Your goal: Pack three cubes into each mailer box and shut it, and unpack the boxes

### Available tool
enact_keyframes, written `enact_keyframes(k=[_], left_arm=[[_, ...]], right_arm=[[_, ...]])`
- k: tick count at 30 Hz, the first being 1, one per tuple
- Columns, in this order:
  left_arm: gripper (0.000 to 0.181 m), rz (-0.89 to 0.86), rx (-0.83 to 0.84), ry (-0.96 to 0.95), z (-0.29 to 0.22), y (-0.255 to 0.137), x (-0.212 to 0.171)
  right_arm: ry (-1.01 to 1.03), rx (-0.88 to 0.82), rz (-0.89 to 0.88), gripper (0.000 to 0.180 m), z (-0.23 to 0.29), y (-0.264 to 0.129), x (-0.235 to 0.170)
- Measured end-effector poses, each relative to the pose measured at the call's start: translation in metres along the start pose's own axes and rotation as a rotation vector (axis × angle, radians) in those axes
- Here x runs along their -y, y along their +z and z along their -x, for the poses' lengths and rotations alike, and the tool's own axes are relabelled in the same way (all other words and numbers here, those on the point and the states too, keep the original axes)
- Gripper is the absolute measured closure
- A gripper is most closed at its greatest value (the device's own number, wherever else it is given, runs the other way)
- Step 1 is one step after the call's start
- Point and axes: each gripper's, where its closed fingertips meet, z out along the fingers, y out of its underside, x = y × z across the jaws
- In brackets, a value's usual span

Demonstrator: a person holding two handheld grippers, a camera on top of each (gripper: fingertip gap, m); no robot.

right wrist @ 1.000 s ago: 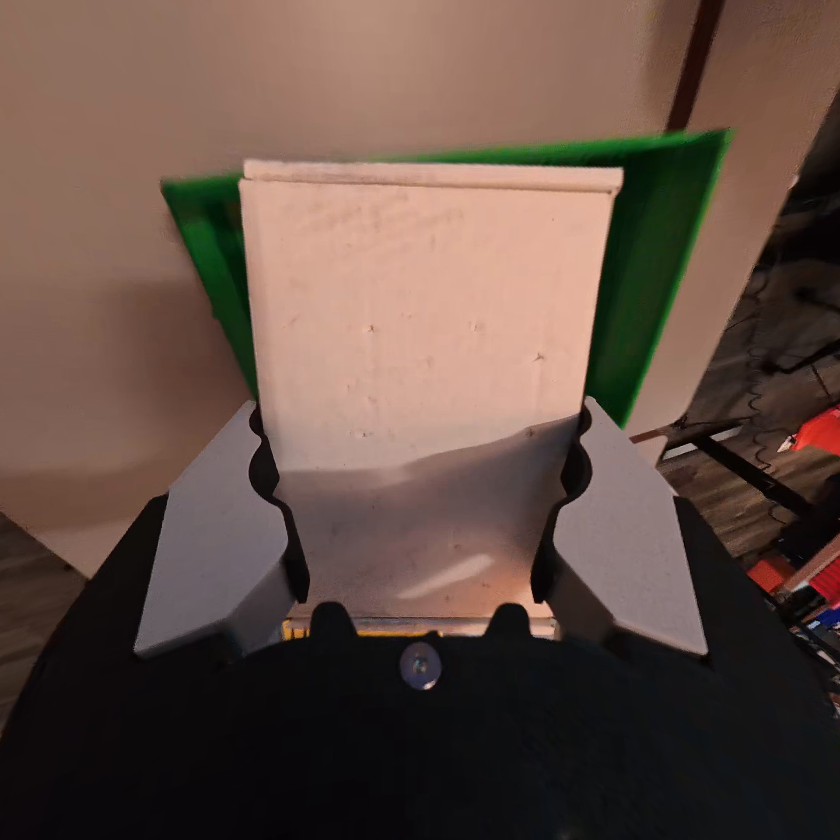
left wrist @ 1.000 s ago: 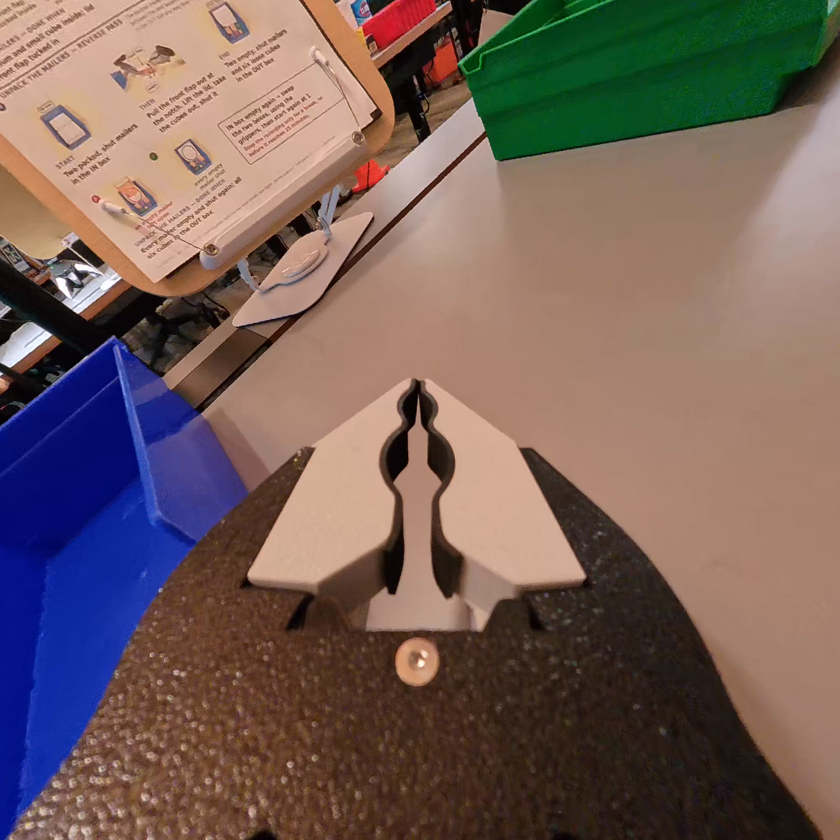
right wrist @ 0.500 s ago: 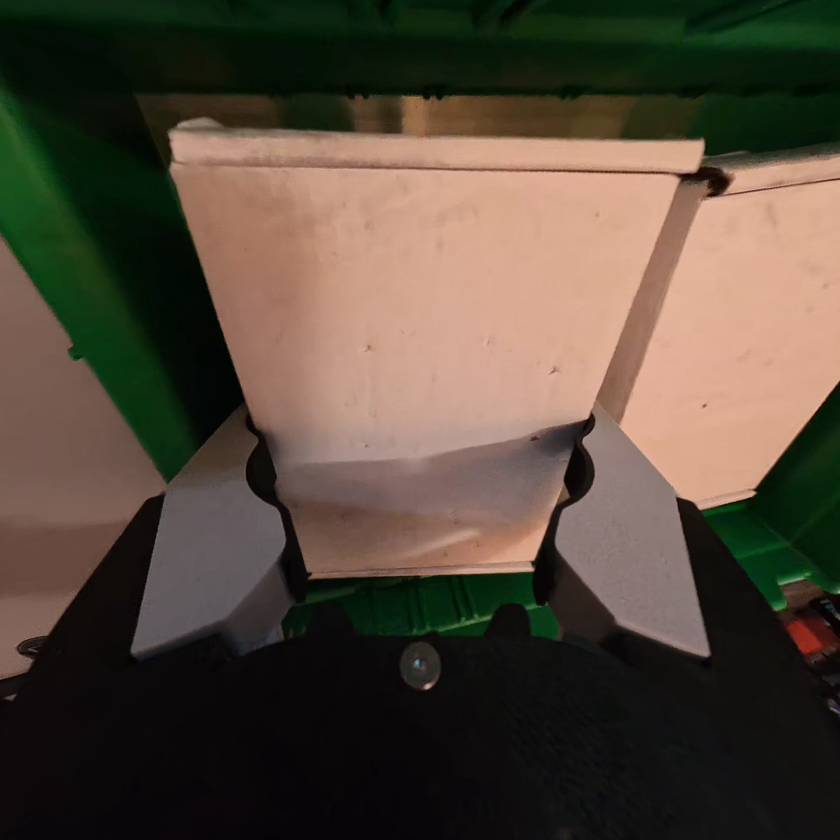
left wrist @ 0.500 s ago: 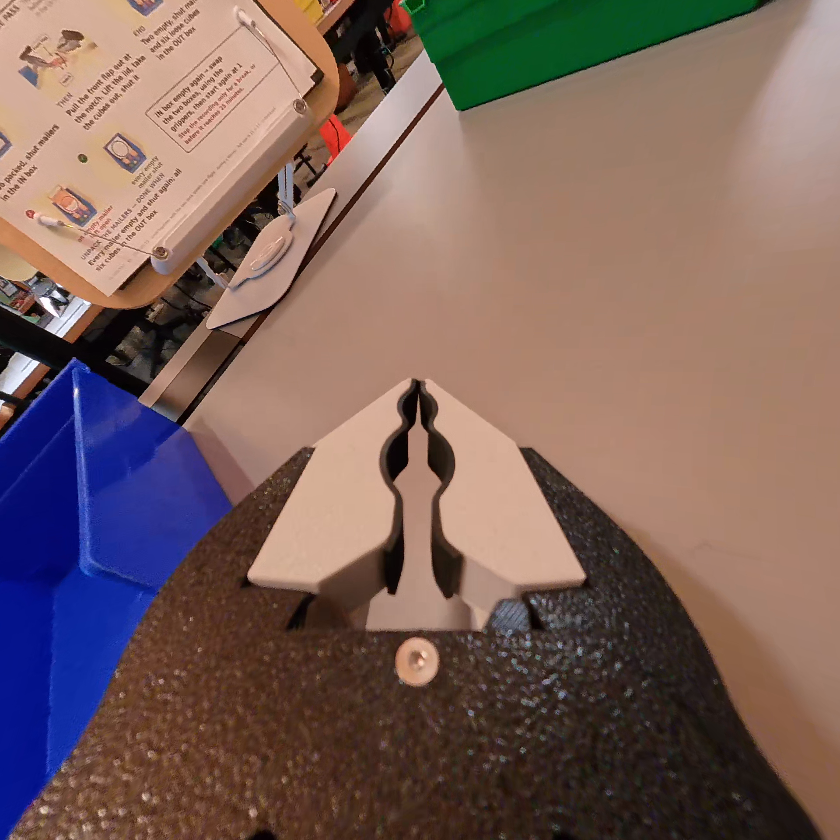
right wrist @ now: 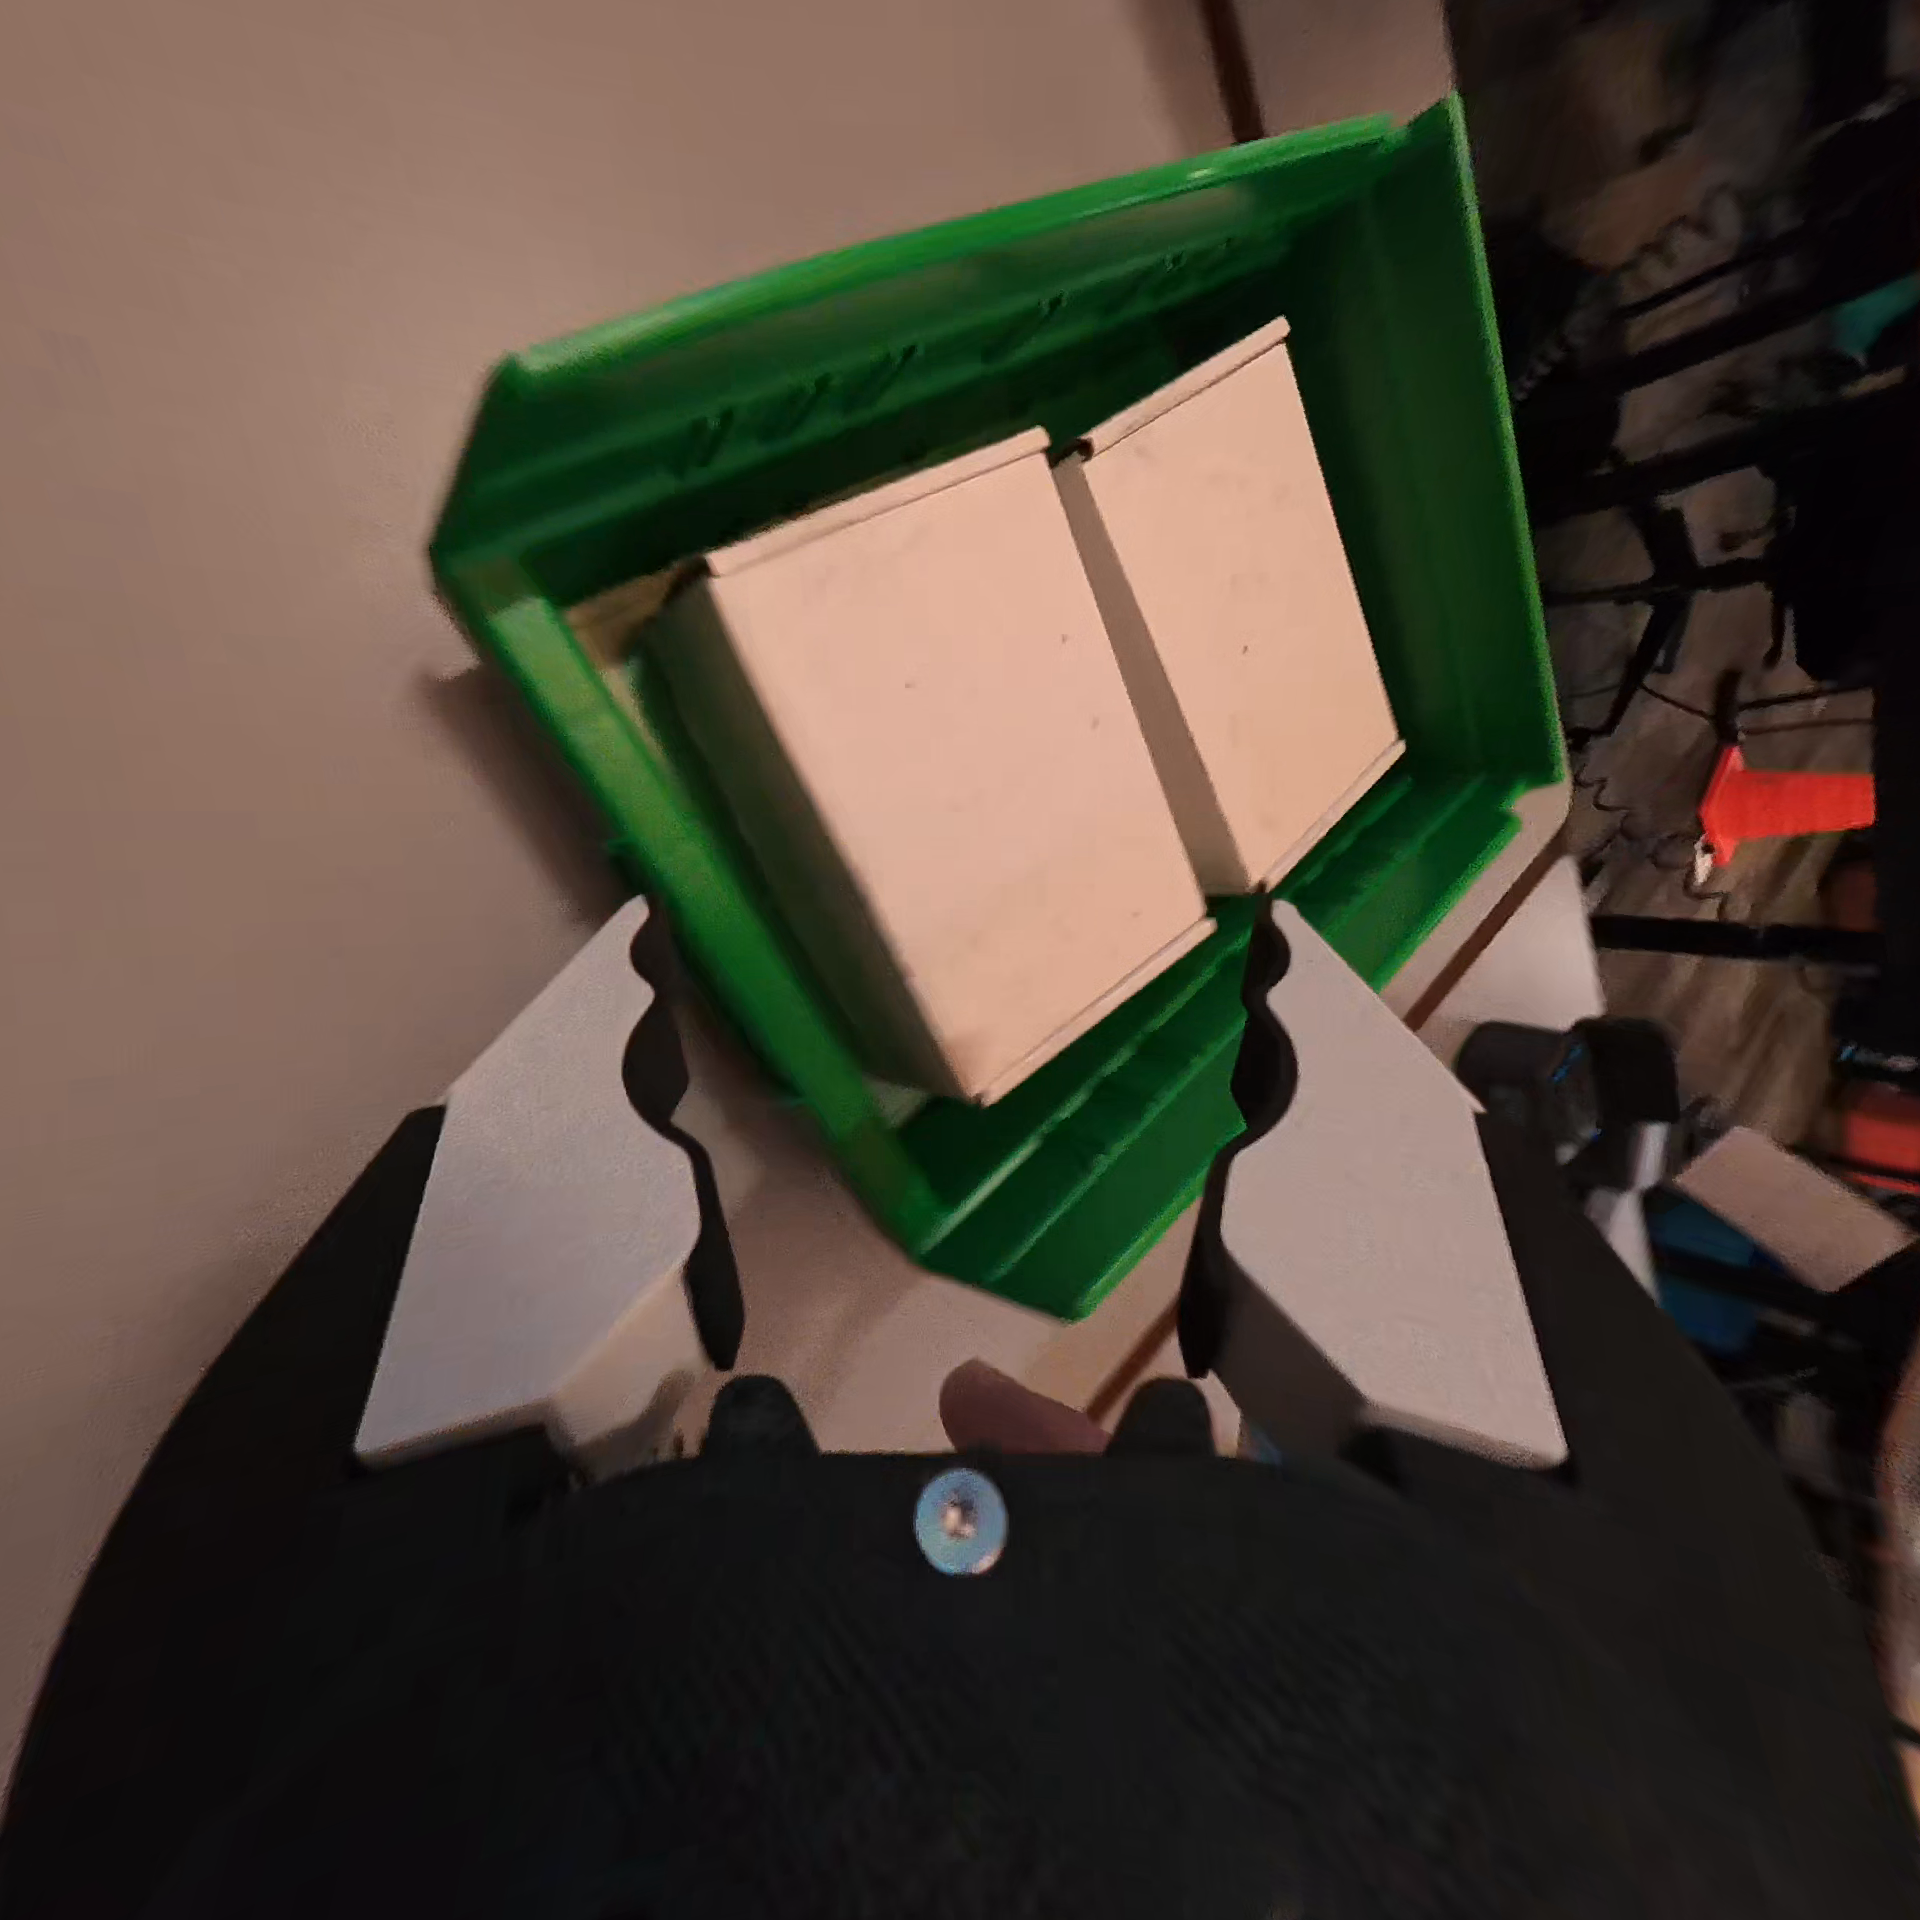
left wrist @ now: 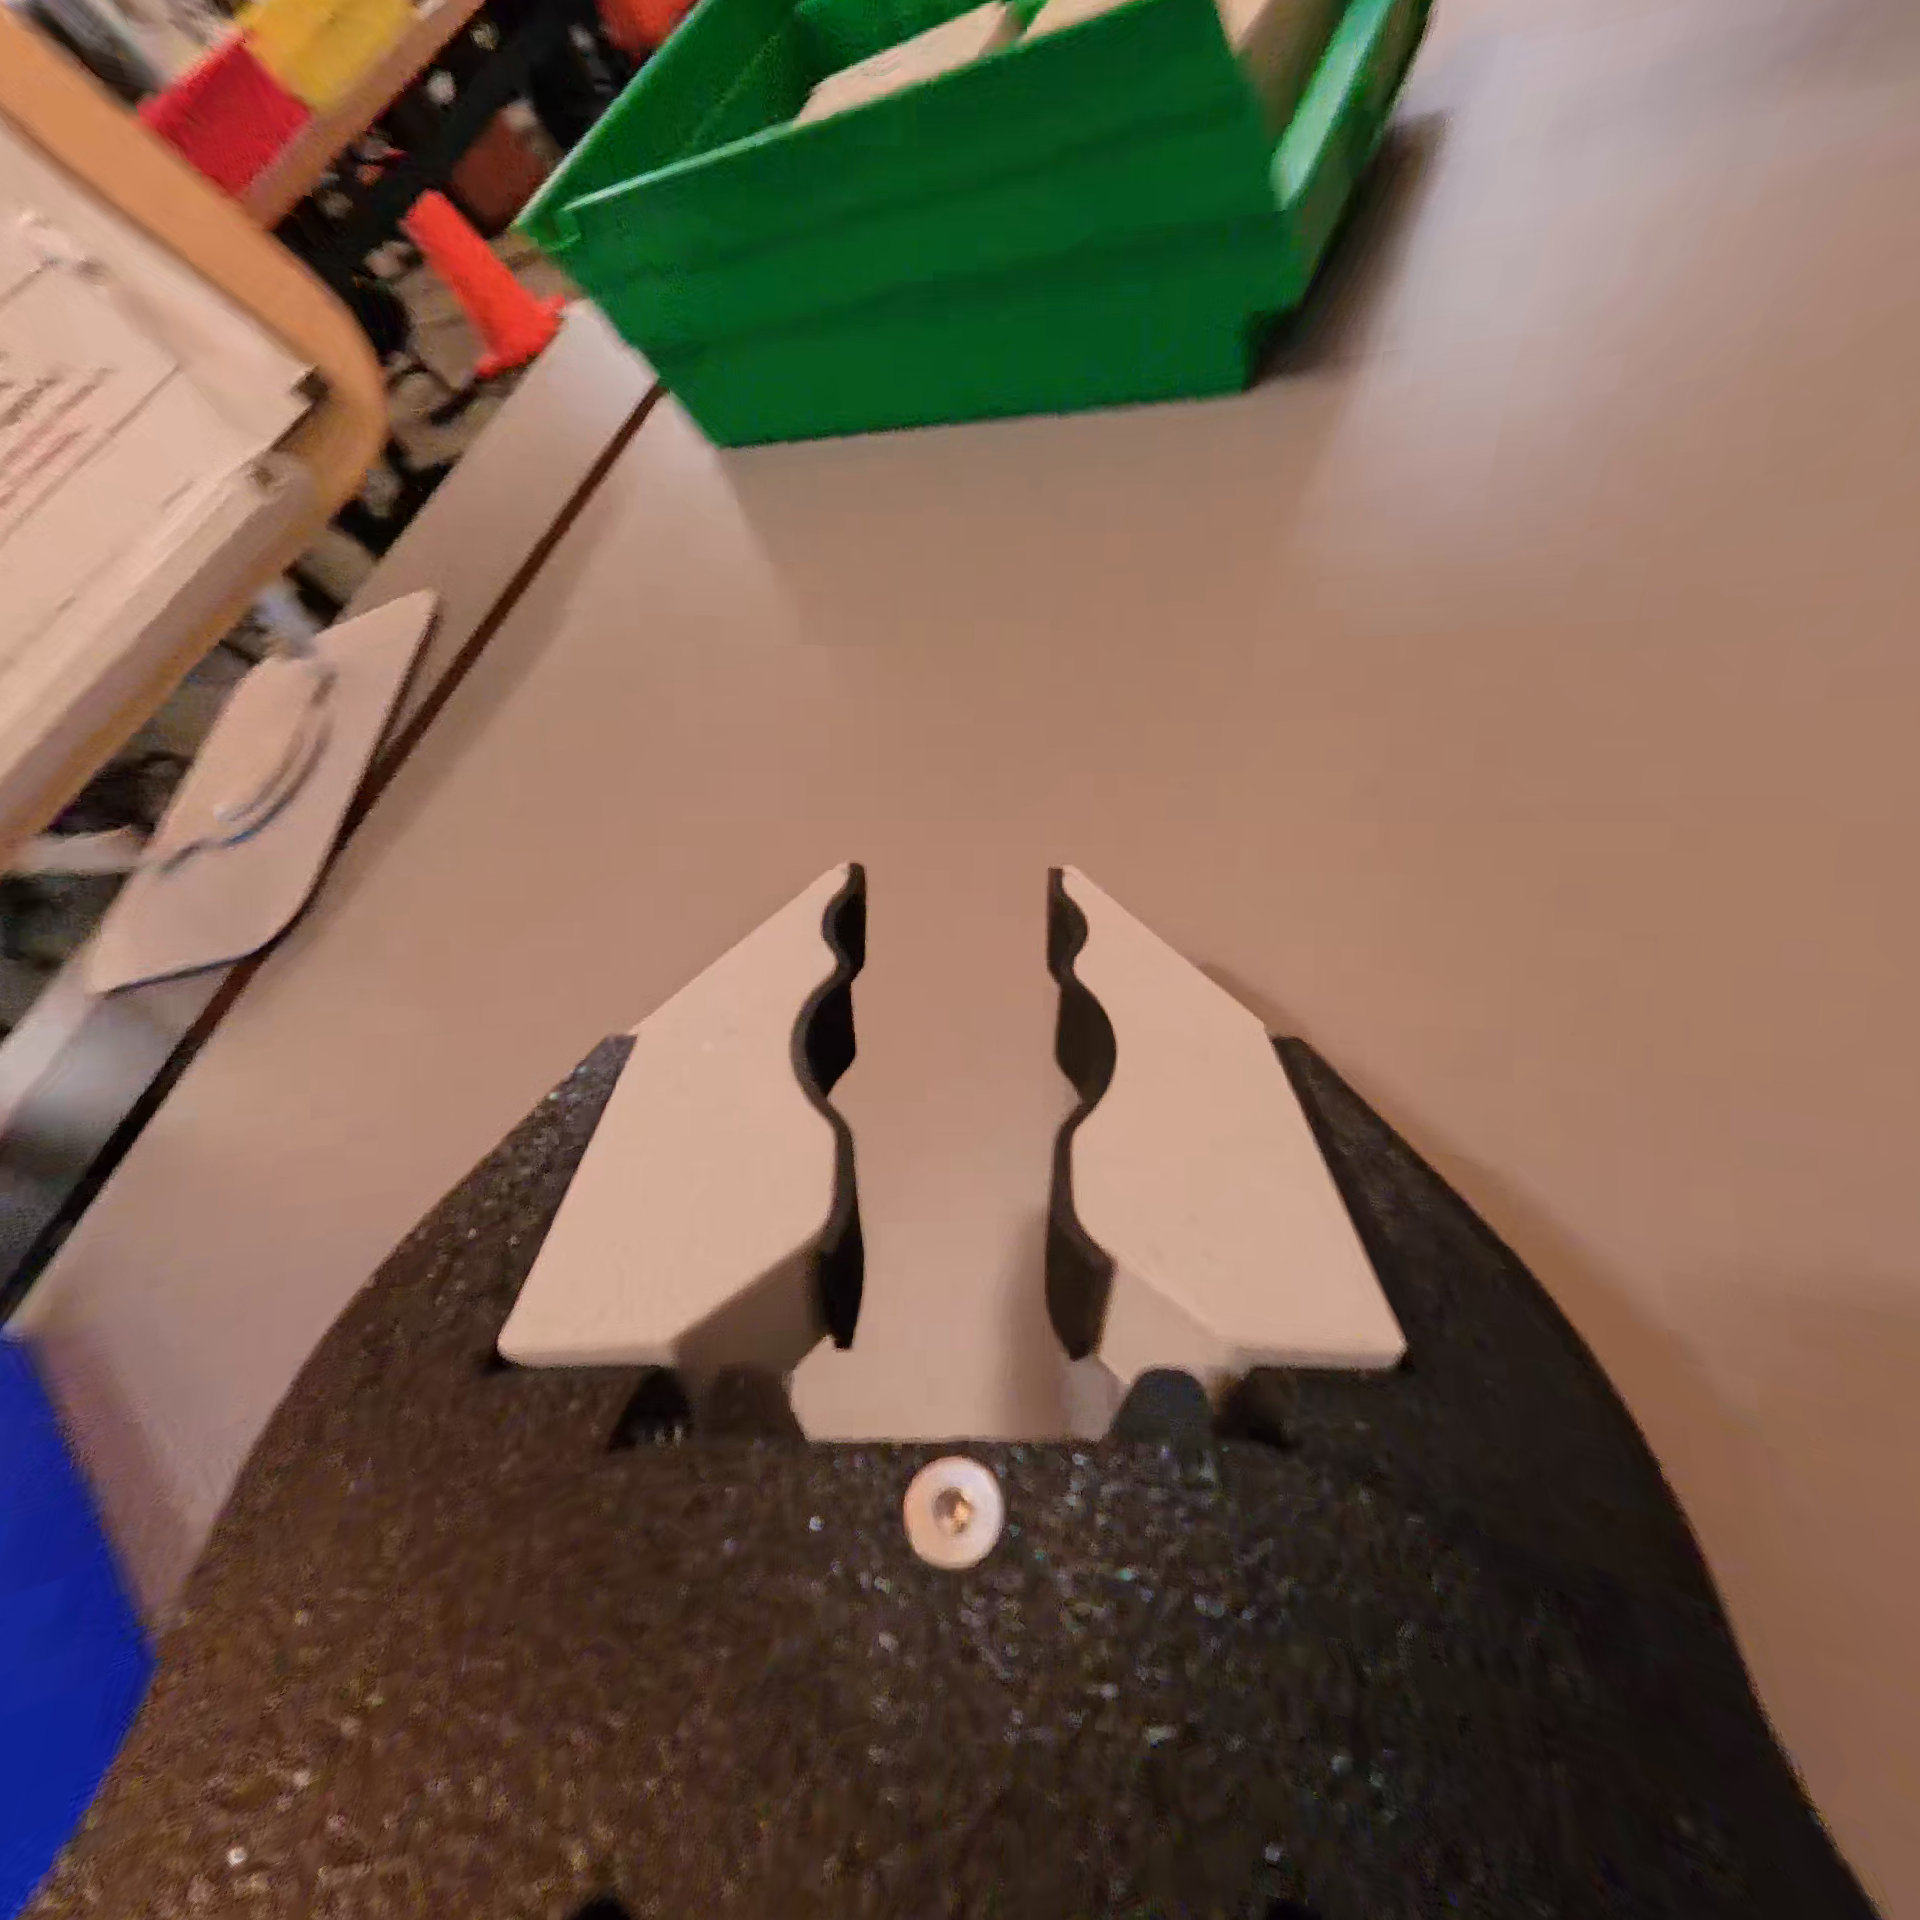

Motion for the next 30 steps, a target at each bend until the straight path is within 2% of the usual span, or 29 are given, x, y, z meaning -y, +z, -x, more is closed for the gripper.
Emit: enact_keyframes(k=[3,6,8,10,13,17,19,22,24,26,29,30], left_arm=[[0.139,-0.011,-0.110,-0.031,-0.019,0.014,0.042],[0.120,0.002,-0.163,-0.119,-0.024,0.027,0.080],[0.105,-0.022,-0.132,-0.204,-0.016,0.042,0.104],[0.094,-0.060,-0.077,-0.321,-0.007,0.062,0.126],[0.066,-0.088,-0.052,-0.461,-0.012,0.097,0.152],[0.058,-0.079,0.051,-0.534,-0.023,0.137,0.170],[0.067,-0.080,0.149,-0.543,-0.021,0.153,0.169],[0.097,-0.035,0.229,-0.551,-0.016,0.176,0.167],[0.117,0.059,0.275,-0.554,-0.011,0.191,0.153],[0.136,0.131,0.255,-0.588,-0.015,0.201,0.139],[0.168,0.107,0.346,-0.651,-0.003,0.186,0.122],[0.173,0.090,0.370,-0.653,0.002,0.176,0.114]], right_arm=[[0.114,0.094,-0.061,0.074,0.047,-0.020,-0.008],[0.274,0.163,-0.005,0.077,0.086,-0.031,-0.028],[0.382,0.107,0.018,0.079,0.091,-0.039,-0.043],[0.562,0.024,-0.059,0.082,0.086,-0.047,-0.046],[0.780,-0.037,-0.146,0.083,0.087,-0.059,-0.056],[0.801,-0.171,-0.161,0.082,0.103,-0.064,-0.074],[0.792,-0.241,-0.173,0.081,0.111,-0.065,-0.077],[0.811,-0.273,-0.195,0.080,0.126,-0.067,-0.076],[0.833,-0.275,-0.229,0.080,0.136,-0.073,-0.070],[0.850,-0.306,-0.280,0.083,0.139,-0.081,-0.063],[0.839,-0.318,-0.295,0.085,0.144,-0.089,-0.056],[0.826,-0.326,-0.290,0.085,0.144,-0.093,-0.054]])
